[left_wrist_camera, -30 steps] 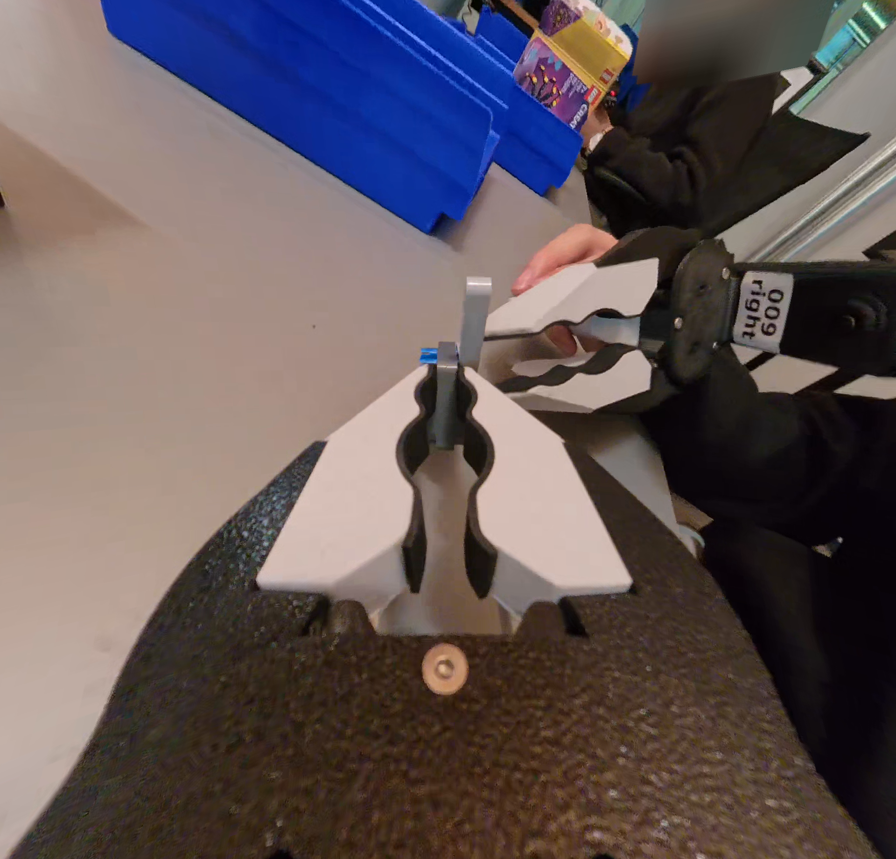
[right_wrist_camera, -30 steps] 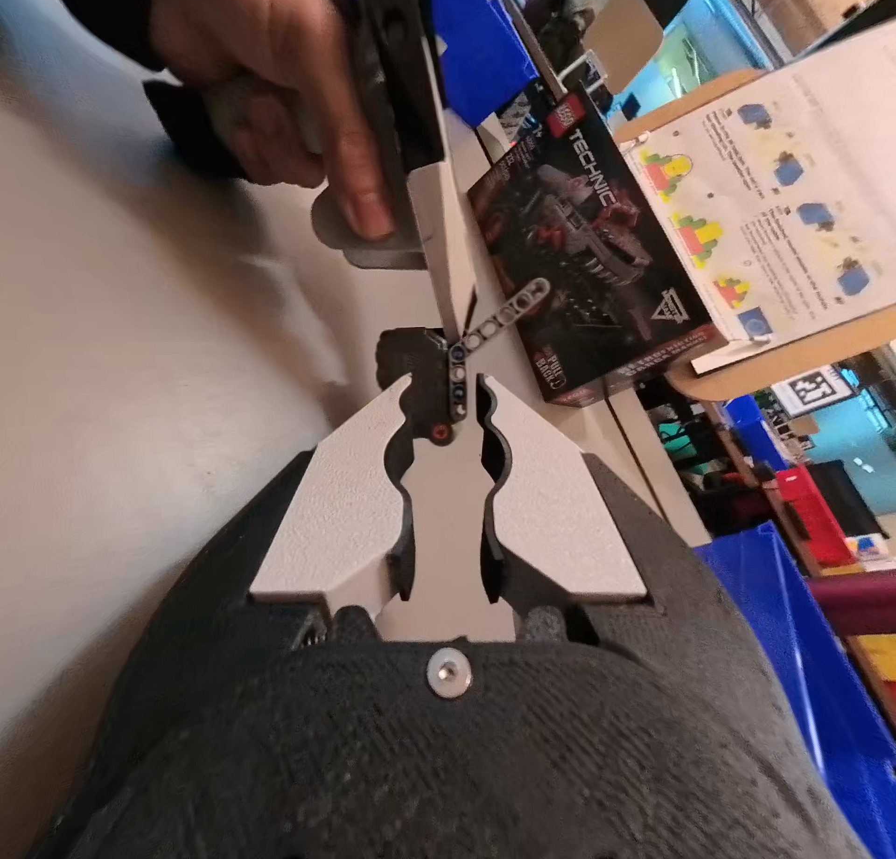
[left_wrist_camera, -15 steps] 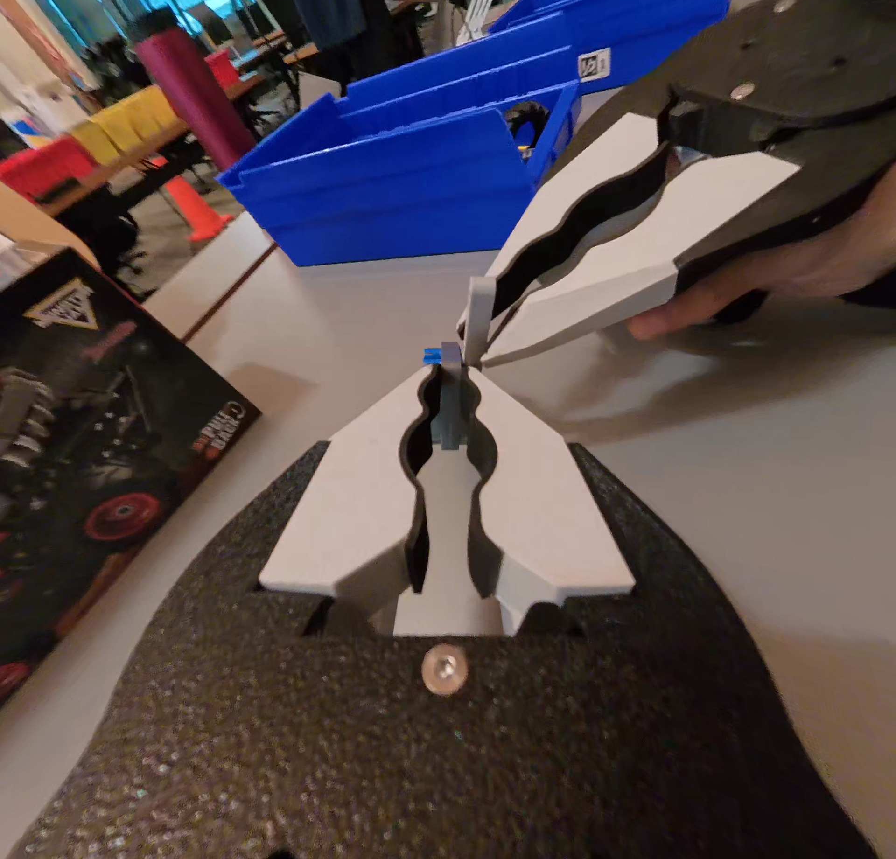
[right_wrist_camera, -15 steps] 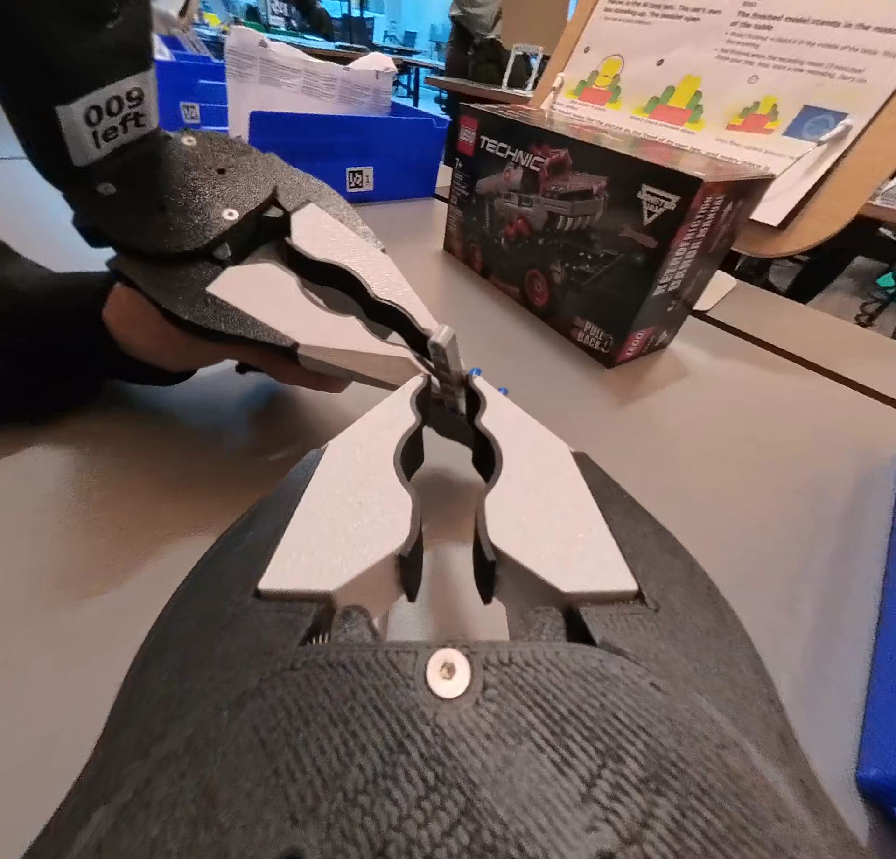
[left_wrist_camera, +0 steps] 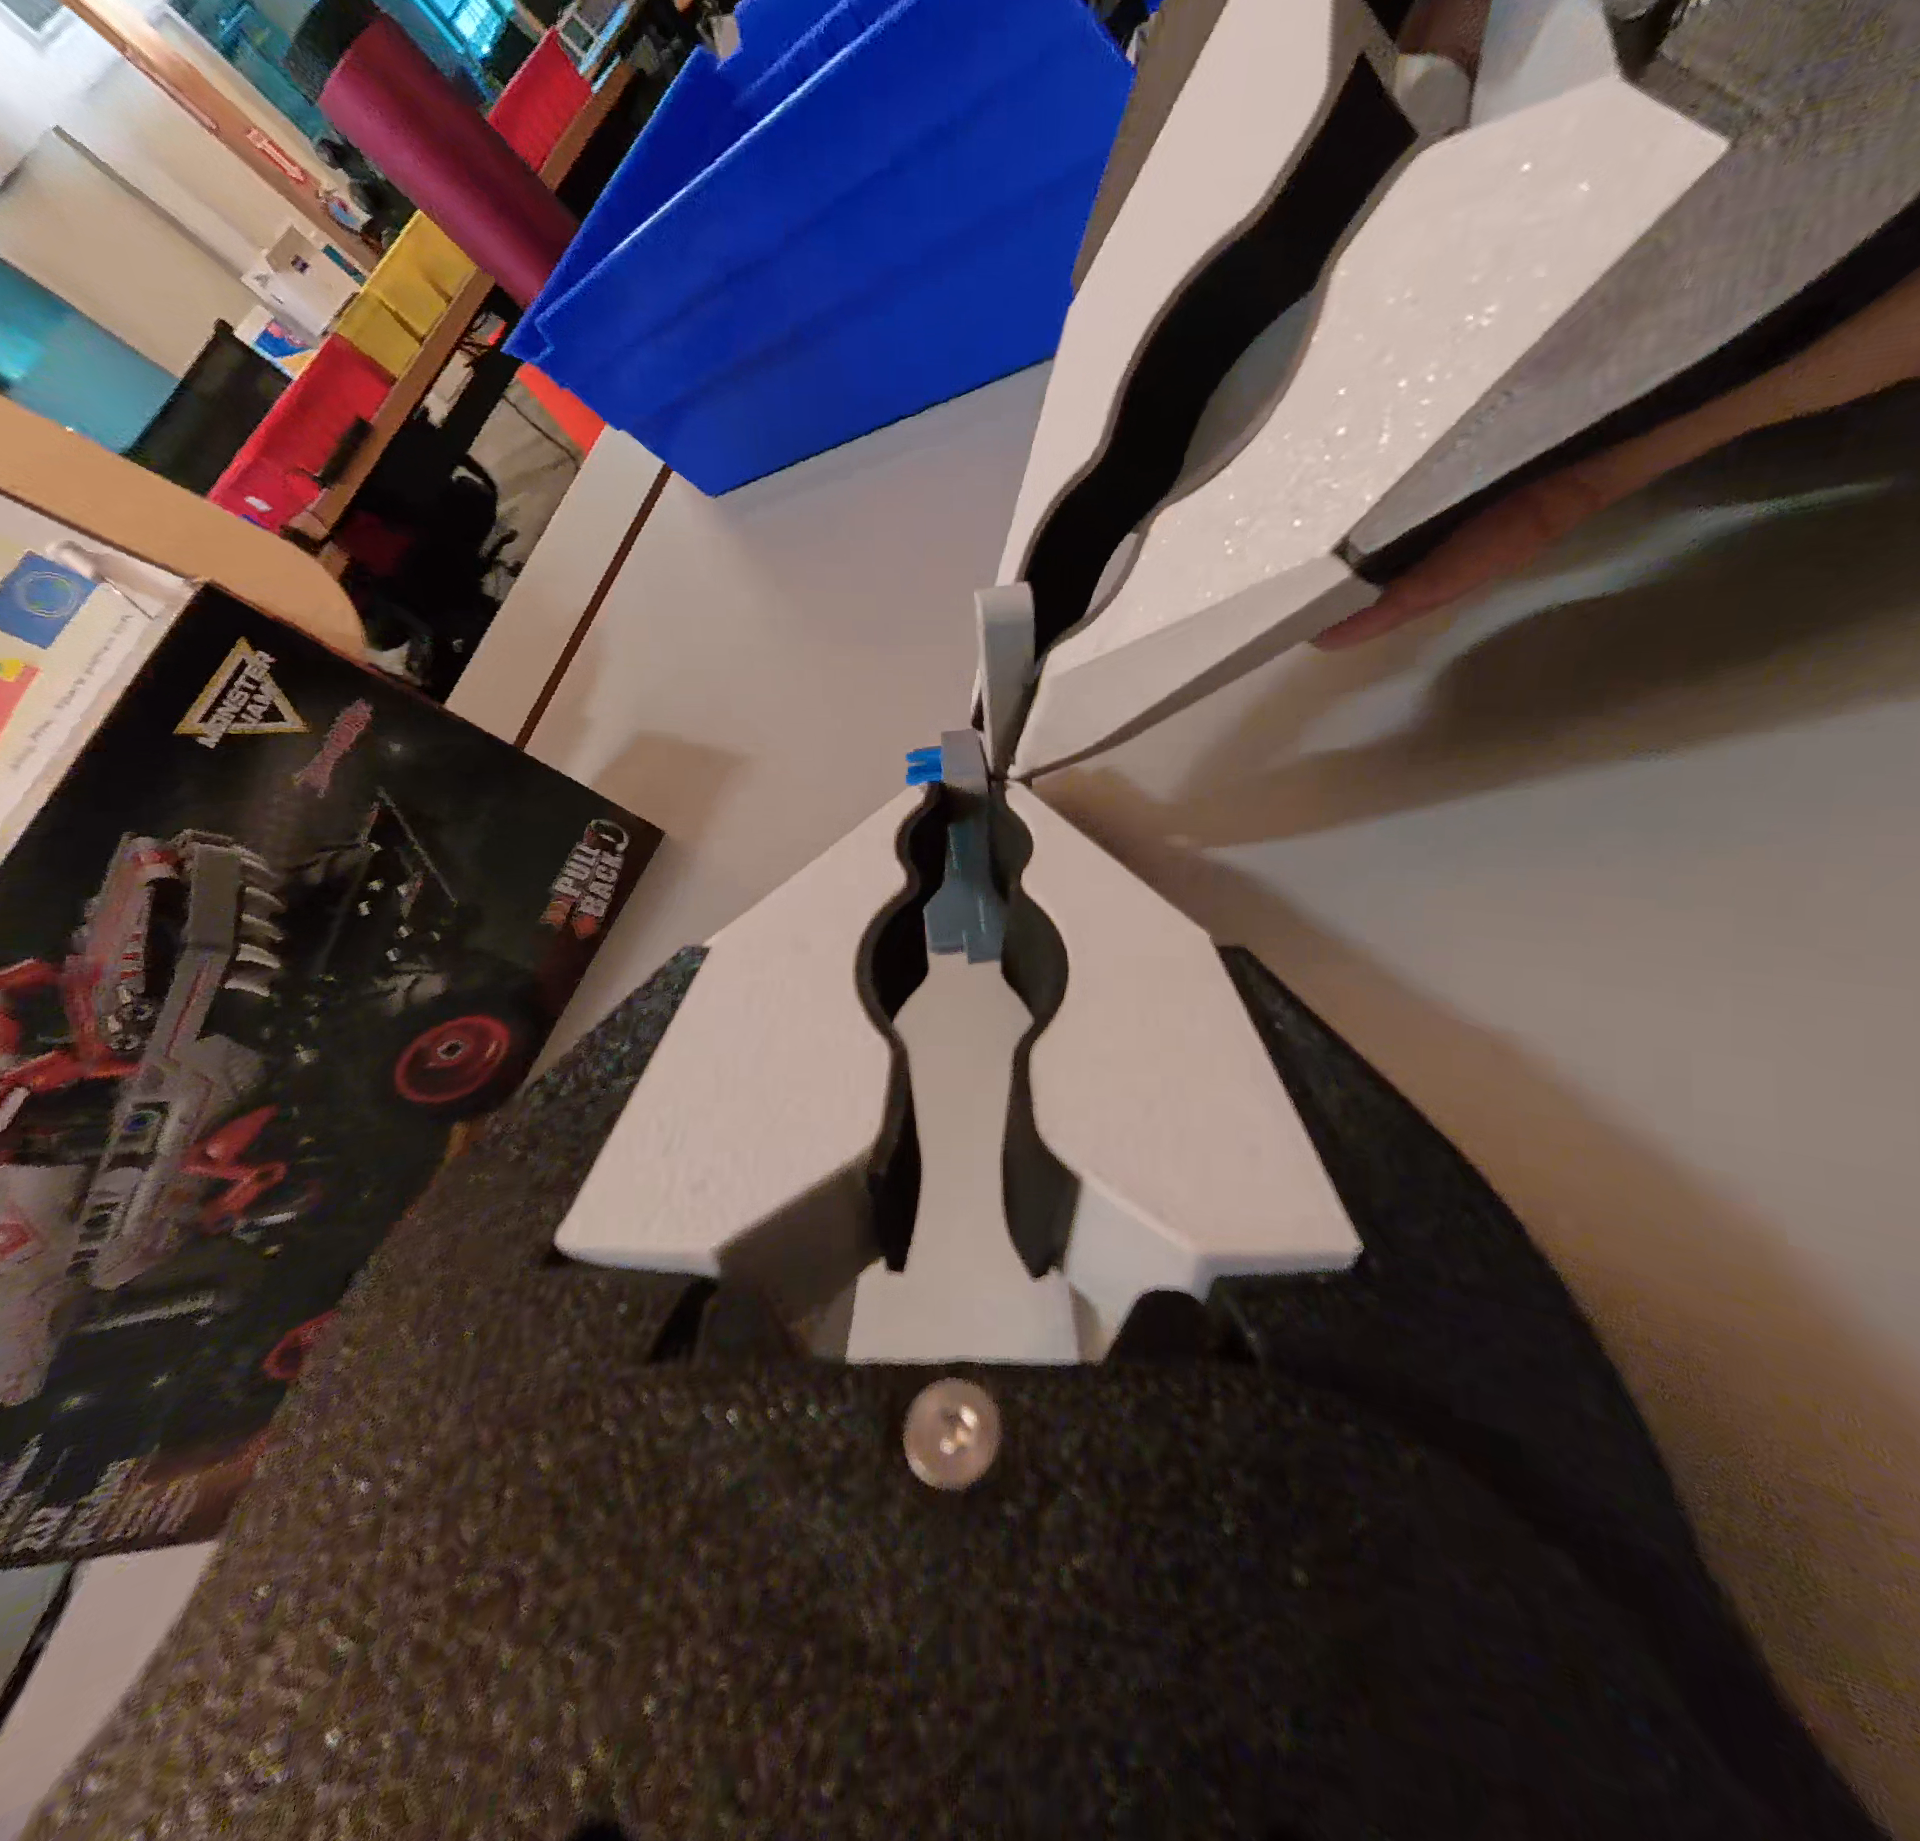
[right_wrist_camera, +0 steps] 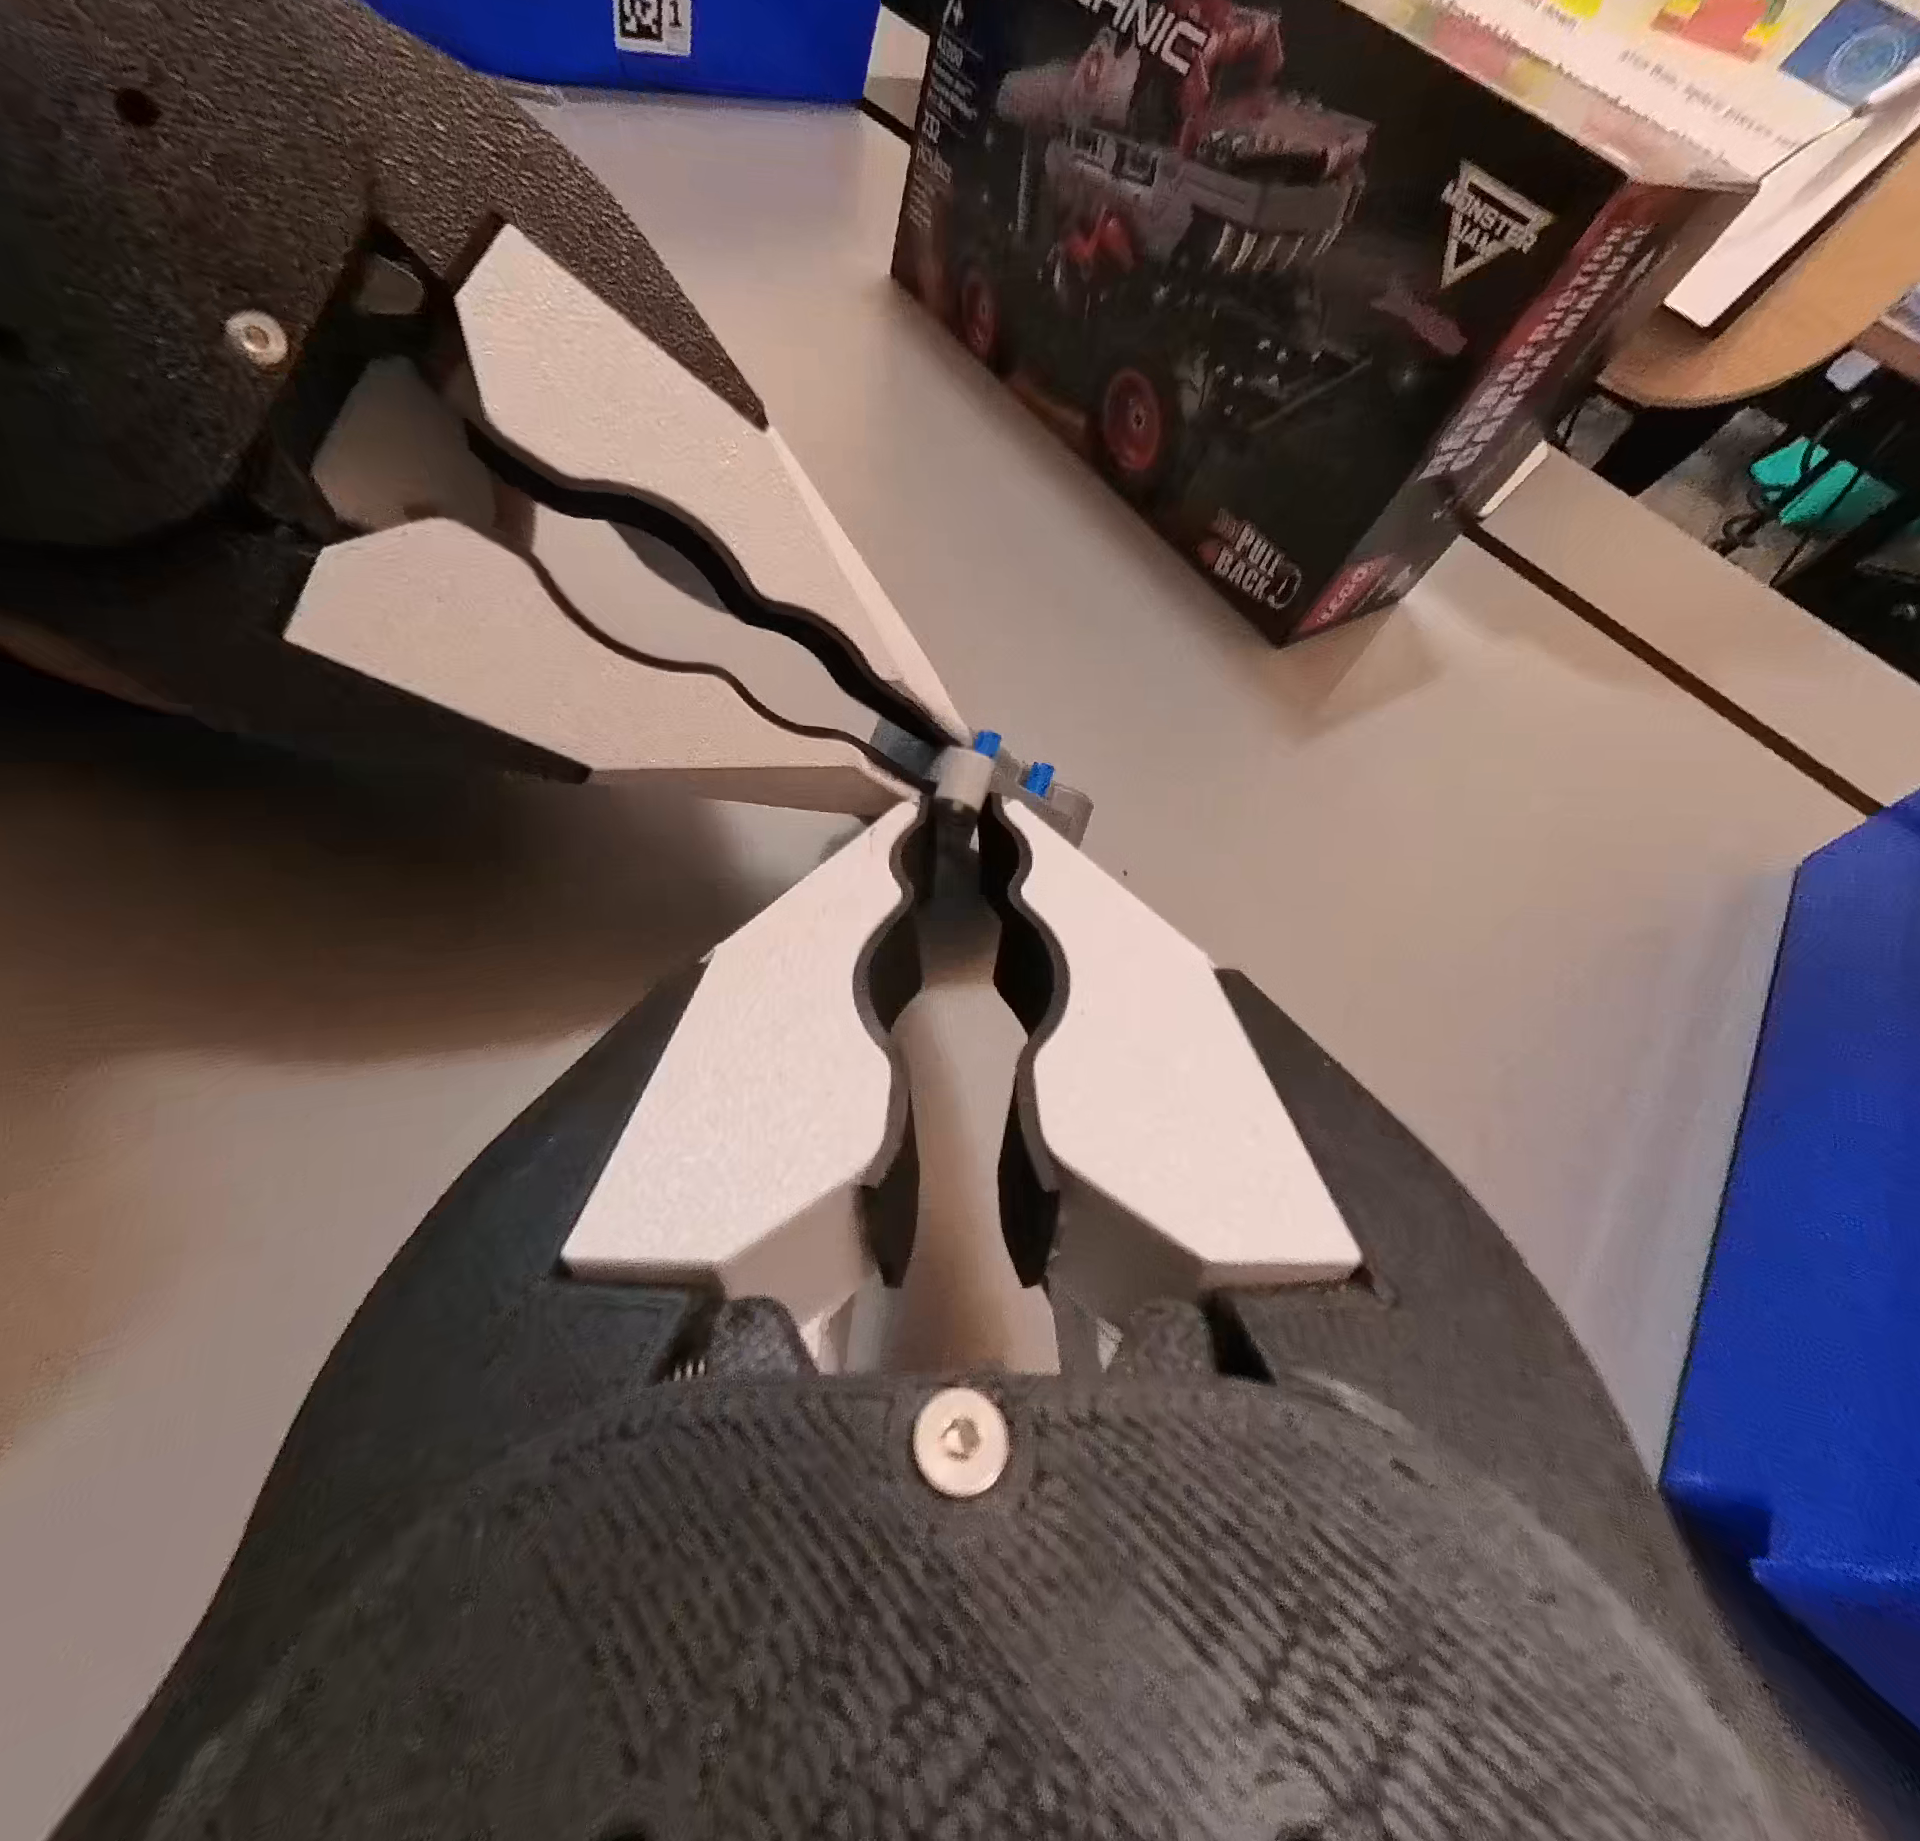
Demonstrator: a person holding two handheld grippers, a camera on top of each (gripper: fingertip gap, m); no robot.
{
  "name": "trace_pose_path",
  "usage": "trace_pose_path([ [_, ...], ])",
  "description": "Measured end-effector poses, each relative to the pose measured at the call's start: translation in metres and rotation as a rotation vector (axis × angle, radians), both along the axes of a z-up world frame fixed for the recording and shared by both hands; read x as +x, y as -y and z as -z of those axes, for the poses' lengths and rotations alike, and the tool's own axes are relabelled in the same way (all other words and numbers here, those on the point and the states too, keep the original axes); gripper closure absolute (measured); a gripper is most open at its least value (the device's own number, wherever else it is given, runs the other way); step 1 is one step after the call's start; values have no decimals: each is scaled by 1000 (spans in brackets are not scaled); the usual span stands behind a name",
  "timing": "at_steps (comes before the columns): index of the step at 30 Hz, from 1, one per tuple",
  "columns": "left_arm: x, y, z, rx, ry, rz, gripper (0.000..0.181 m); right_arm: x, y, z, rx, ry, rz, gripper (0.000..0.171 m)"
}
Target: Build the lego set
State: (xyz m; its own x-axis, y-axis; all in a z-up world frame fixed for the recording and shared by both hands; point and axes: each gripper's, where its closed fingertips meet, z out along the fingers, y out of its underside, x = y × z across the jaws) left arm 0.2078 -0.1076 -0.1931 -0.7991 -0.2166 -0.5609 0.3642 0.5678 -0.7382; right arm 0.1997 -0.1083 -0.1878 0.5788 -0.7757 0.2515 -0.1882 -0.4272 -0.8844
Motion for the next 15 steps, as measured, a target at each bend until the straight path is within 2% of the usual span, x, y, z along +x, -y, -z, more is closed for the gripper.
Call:
trace_pose_path([
  [6, 10, -3, -1, -1, 20, -75, 176, 8, 0, 3, -54, 23, 77, 163],
  [9, 12, -6, -5, 8, 67, -92, 176, 9, -3, 1, -44, 29, 77, 163],
  [15, 13, -8, -10, -34, 29, -113, 176, 9, -4, -2, -38, 51, 68, 163],
])
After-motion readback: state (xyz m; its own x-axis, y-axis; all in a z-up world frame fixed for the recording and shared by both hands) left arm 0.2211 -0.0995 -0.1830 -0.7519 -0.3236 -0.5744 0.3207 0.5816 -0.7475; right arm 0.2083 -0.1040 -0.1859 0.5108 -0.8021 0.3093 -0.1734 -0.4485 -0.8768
